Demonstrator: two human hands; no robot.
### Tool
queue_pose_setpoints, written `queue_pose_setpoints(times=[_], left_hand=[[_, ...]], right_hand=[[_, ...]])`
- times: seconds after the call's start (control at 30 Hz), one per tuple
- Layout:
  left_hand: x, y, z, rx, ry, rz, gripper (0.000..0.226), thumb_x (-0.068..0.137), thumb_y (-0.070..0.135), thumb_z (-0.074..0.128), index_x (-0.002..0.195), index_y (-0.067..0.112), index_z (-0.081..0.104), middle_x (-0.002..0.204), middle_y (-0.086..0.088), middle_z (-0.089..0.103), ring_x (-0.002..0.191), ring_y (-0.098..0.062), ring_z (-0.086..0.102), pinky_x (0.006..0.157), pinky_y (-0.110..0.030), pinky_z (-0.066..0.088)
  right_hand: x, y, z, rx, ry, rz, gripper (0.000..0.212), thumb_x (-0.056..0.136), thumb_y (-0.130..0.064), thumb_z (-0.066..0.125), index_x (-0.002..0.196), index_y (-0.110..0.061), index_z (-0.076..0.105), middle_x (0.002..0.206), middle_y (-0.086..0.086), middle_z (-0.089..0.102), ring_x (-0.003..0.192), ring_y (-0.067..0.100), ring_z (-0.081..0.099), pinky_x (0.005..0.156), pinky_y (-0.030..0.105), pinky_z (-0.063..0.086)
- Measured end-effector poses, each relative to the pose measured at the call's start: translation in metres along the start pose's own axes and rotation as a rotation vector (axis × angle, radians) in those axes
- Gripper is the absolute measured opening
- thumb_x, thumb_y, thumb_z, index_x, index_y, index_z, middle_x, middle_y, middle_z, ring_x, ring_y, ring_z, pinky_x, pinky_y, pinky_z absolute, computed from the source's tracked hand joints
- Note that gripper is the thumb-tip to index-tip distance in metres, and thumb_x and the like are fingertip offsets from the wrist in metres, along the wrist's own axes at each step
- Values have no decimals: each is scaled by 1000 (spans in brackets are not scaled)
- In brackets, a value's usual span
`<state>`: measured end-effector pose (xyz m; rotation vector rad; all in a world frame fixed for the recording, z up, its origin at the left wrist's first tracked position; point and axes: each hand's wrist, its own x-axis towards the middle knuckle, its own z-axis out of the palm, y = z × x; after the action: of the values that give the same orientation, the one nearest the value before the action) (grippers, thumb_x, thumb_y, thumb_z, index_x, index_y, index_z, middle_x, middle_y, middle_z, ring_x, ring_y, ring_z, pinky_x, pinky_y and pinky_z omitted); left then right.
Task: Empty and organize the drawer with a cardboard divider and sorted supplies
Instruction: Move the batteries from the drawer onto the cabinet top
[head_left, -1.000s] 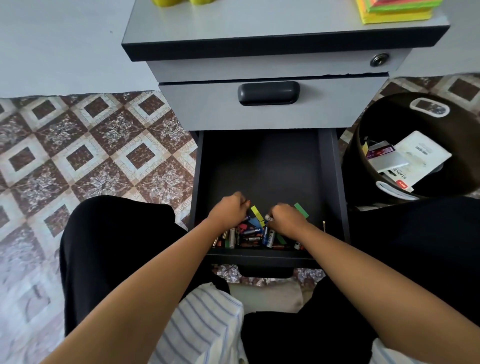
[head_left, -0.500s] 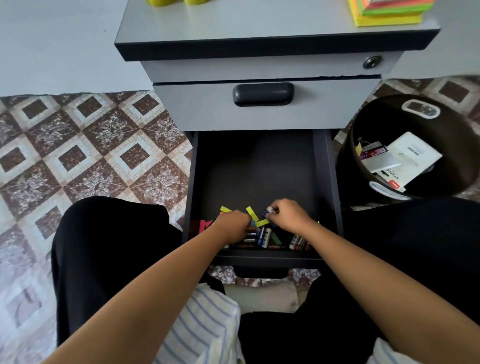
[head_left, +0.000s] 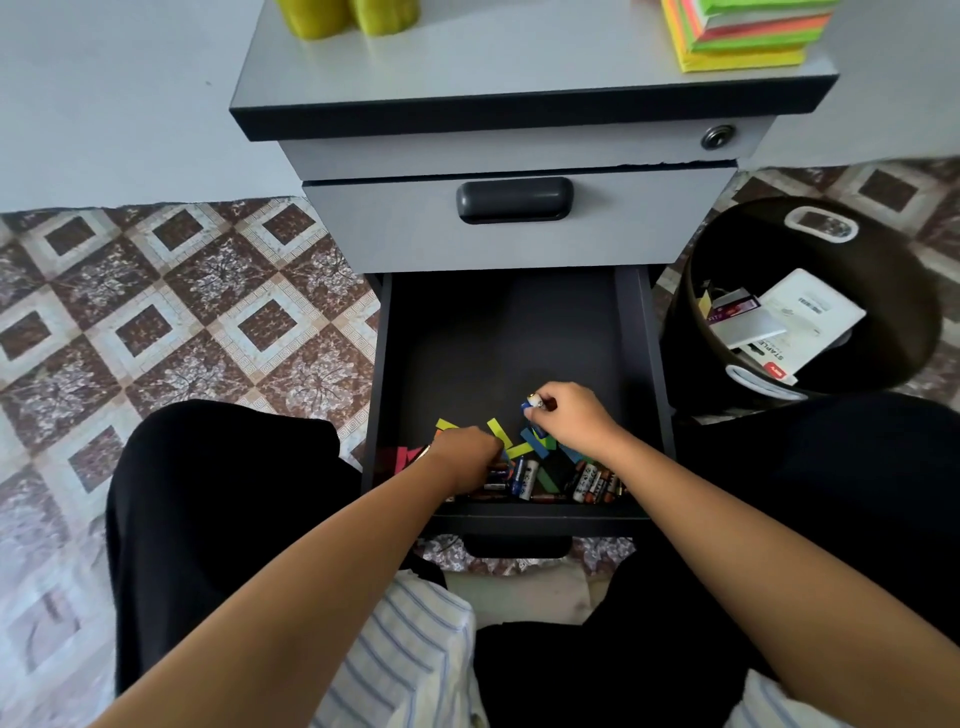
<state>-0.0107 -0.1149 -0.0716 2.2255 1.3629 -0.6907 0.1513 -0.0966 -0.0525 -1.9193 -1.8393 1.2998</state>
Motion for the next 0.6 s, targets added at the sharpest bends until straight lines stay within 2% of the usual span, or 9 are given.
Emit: queue_pose_setpoints(times=[0.13, 0.23, 0.3, 0.37, 0.5, 0.6], left_hand=[[-5, -5, -15, -272, 90, -100, 24, 92, 31, 54, 106, 12, 59, 108, -7, 62, 97, -25, 60, 82, -37, 52], [-11, -10, -38, -585, 198, -155, 22, 88, 27, 61, 107, 15, 62, 102, -2, 64, 91, -17, 62, 81, -31, 53], [-16, -13, -61, -750, 289, -168, 20, 86, 23, 65, 104, 14, 64, 93, 1, 64, 84, -13, 60, 73, -23, 49], [-24, -16, -90, -862, 385, -153, 17, 84, 19, 68, 99, 12, 65, 85, 1, 63, 79, -12, 57, 68, -20, 44], [-44, -17, -156, -1003, 530, -61, 14, 83, 13, 69, 96, 11, 66, 77, 0, 63, 72, -10, 56, 72, -23, 43], [-64, -11, -206, -1053, 616, 37, 8, 83, 12, 68, 90, 16, 64, 73, 2, 64, 60, -1, 56, 62, -16, 42]], right_hand=[[-5, -14, -16, 14, 51, -47, 19, 91, -24, 58, 100, -9, 63, 95, 4, 65, 82, 15, 56, 67, 25, 39], [-10, -30, -36, 12, 126, -97, 20, 89, -26, 60, 102, -11, 64, 92, -2, 60, 83, 12, 54, 60, 21, 37], [-14, -43, -54, 31, 183, -146, 18, 89, -26, 61, 101, -12, 64, 91, -5, 60, 83, 9, 54, 57, 13, 36], [-19, -61, -77, 69, 239, -202, 18, 89, -23, 61, 102, -11, 65, 91, -3, 62, 83, 8, 55, 59, 9, 35], [-31, -106, -128, 127, 357, -325, 20, 88, -19, 64, 105, -8, 66, 90, -1, 63, 84, 10, 57, 66, 19, 41], [-43, -142, -169, 182, 422, -433, 24, 85, -16, 67, 108, -10, 65, 87, 4, 66, 78, 16, 61, 74, 29, 47]])
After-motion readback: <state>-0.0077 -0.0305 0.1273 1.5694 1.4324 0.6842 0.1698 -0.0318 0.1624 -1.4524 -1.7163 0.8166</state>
